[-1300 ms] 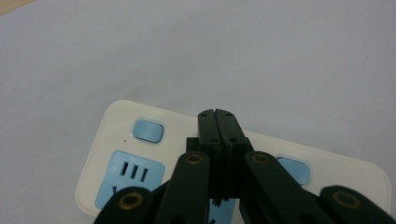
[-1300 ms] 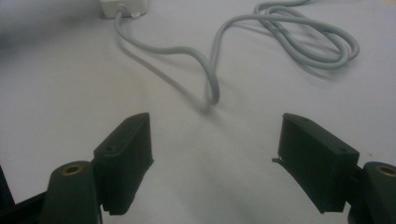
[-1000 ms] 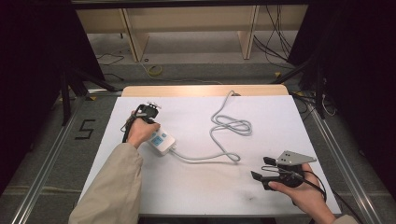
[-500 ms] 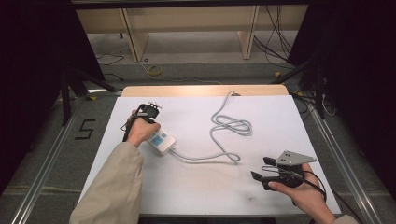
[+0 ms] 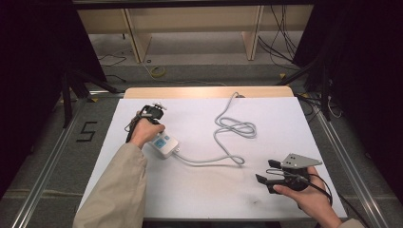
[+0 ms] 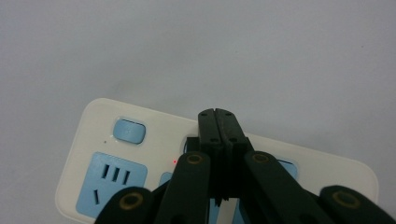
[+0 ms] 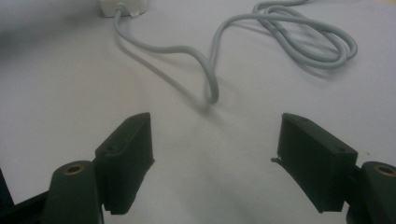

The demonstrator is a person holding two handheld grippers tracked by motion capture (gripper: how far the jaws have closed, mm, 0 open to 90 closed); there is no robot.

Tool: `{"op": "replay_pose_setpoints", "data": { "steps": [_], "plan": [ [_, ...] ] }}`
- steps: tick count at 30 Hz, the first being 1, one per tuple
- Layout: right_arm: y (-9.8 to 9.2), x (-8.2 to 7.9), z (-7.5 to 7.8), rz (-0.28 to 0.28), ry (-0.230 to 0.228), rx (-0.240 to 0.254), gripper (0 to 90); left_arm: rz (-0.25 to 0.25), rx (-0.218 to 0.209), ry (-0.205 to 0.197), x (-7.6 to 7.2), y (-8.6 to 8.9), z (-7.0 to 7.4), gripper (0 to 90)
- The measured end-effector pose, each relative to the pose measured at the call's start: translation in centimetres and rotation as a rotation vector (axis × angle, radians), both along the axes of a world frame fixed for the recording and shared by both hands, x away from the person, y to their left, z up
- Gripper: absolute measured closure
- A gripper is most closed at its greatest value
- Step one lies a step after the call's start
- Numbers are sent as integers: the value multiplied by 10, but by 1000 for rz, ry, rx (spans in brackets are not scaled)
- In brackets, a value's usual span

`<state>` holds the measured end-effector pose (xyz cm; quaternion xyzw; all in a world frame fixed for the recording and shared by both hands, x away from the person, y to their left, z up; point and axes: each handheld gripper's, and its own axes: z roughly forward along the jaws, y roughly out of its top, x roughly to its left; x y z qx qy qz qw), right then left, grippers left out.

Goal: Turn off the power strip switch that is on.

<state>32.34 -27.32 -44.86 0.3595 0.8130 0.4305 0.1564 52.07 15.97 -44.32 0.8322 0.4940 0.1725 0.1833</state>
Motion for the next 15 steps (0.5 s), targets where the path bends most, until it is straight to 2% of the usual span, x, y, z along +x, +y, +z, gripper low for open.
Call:
{"op": "replay_pose_setpoints", "data": {
  "steps": [1, 2, 6, 15],
  "plan": [
    [0, 0, 0, 0, 0, 0, 269, -12, 39, -7, -1, -5, 0, 900],
    [0, 0, 0, 0, 1, -1, 269, -11, 56, -6, -1, -7, 0, 900],
    [-1, -1, 1, 1, -5, 3, 269, 7, 30, 7, 1, -4, 1, 900],
    [-2, -1, 1, 4, -4, 4, 270, 15, 11, 22, 2, 1, 2, 900]
  ]
}}
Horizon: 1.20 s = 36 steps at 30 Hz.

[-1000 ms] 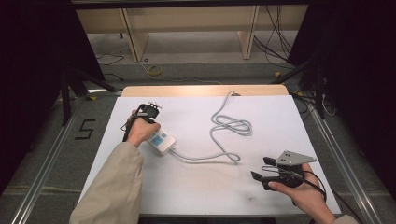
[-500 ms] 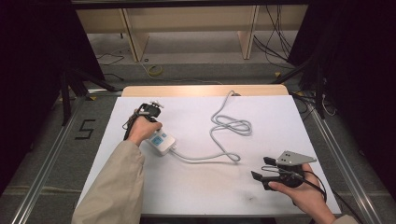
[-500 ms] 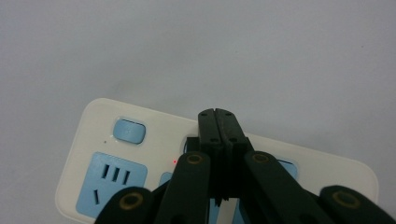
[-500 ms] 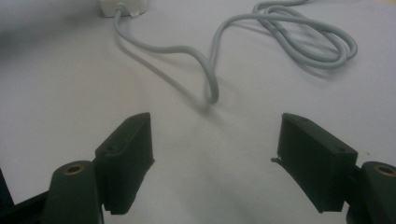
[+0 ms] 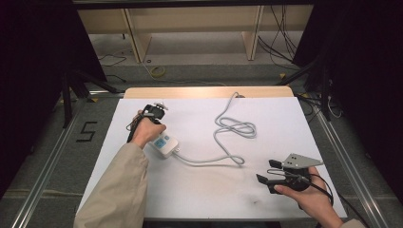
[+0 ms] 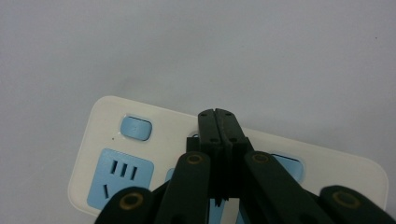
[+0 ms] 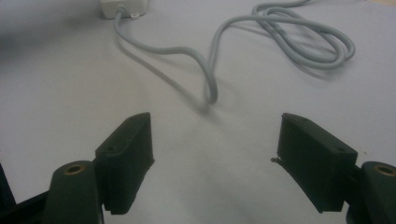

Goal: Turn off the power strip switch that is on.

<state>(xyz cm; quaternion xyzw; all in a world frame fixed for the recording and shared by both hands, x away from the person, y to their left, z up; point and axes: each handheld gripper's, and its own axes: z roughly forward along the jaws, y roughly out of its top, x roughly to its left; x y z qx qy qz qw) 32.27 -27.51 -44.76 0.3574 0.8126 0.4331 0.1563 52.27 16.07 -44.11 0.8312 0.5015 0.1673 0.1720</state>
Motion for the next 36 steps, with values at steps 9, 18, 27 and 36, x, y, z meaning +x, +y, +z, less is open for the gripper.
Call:
{"op": "replay_pose_setpoints", "data": {
  "steps": [9, 18, 27, 36],
  "plan": [
    [-1, 0, 0, 1, -1, 0, 270, 12, -5, 19, 0, 2, 1, 900],
    [0, 0, 0, 3, -1, -3, 270, 15, 0, 22, 0, 1, 1, 900],
    [0, 0, 0, 4, -1, -2, 270, 16, -1, 24, 1, 1, 1, 900],
    [0, -1, 0, 3, -2, -2, 270, 15, 16, 31, 1, -1, 0, 900]
  ]
}}
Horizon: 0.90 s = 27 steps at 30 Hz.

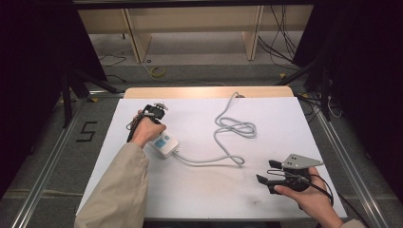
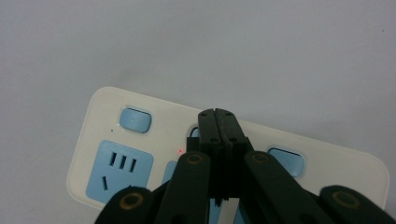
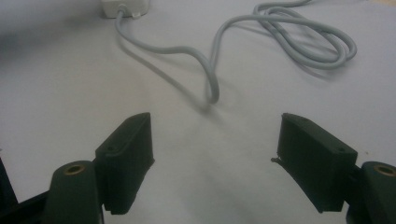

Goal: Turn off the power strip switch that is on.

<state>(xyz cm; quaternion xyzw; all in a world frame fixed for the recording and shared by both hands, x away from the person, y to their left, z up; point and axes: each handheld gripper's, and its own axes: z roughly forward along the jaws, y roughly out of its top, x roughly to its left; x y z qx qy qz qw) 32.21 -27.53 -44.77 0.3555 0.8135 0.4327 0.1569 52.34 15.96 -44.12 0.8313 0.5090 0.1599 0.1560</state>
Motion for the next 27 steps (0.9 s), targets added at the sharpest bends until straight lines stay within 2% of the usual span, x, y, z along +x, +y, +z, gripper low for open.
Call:
{"op": "replay_pose_setpoints", "data": {
  "steps": [27],
  "plan": [
    [0, 0, 0, -2, 0, 0, 271, 4, -15, 2, 0, 2, 0, 900]
  ]
}}
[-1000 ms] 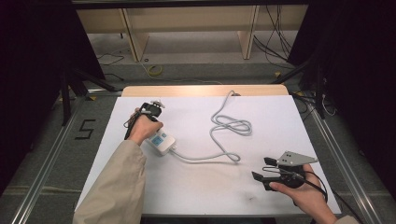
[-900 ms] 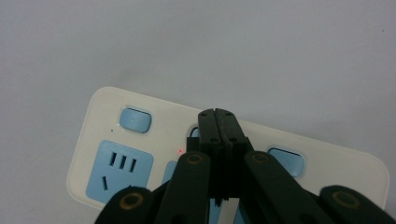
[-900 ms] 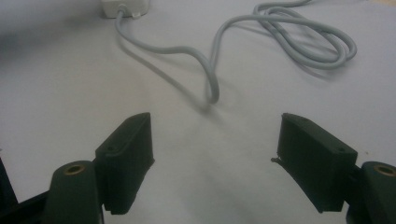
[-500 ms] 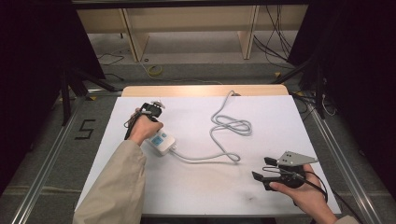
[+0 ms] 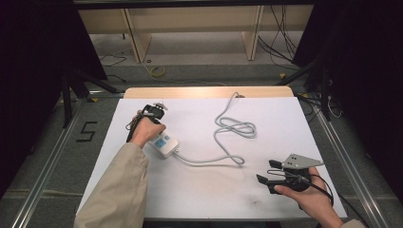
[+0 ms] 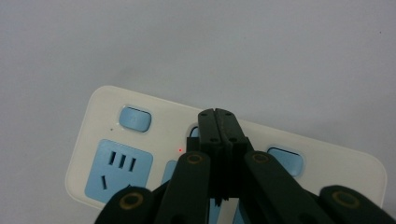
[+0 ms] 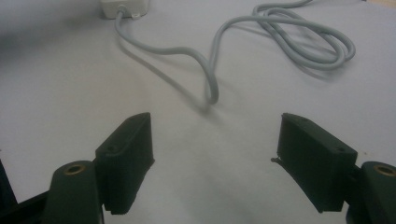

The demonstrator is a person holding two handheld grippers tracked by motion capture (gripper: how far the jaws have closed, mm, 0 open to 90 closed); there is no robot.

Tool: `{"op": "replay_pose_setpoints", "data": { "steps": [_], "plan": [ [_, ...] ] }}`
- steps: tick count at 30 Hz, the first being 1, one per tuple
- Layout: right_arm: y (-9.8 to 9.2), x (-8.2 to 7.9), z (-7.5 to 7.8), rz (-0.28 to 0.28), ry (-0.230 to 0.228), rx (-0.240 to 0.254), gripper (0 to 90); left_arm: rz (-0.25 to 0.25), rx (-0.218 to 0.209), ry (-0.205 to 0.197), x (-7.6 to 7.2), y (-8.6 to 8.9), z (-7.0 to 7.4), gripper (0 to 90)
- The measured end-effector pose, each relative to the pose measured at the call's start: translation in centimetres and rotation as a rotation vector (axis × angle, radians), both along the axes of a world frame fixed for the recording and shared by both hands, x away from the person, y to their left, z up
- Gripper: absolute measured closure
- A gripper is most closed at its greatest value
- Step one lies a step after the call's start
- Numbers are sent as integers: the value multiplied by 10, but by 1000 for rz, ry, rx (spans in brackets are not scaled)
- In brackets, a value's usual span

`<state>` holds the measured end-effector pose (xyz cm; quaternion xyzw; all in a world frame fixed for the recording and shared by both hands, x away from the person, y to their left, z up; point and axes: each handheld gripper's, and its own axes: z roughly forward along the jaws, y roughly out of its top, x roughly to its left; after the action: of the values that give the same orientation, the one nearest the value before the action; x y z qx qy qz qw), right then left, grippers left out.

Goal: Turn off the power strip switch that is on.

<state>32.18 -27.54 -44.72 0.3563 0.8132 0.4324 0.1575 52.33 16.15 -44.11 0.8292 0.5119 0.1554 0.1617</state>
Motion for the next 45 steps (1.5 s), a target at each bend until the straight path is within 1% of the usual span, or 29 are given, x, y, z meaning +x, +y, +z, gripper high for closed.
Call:
{"op": "replay_pose_setpoints", "data": {
  "steps": [22, 27, 29, 35, 40, 45],
  "plan": [
    [1, 0, 1, -4, -5, 4, 271, 0, -3, 1, 0, 1, 0, 900],
    [0, 0, 0, -6, -4, 4, 271, 7, -16, 2, 1, 1, 0, 900],
    [0, 1, 1, -7, -4, 6, 271, 6, -13, 0, 0, 1, 0, 900],
    [0, 0, 1, -9, -7, 6, 271, -9, 19, -6, -1, -2, 0, 900],
    [0, 0, 1, -9, -6, 8, 271, -3, 4, -6, -1, -1, 0, 900],
    [0, 0, 1, -11, -8, 6, 271, -7, 7, -7, -1, -1, 0, 900]
  ]
}}
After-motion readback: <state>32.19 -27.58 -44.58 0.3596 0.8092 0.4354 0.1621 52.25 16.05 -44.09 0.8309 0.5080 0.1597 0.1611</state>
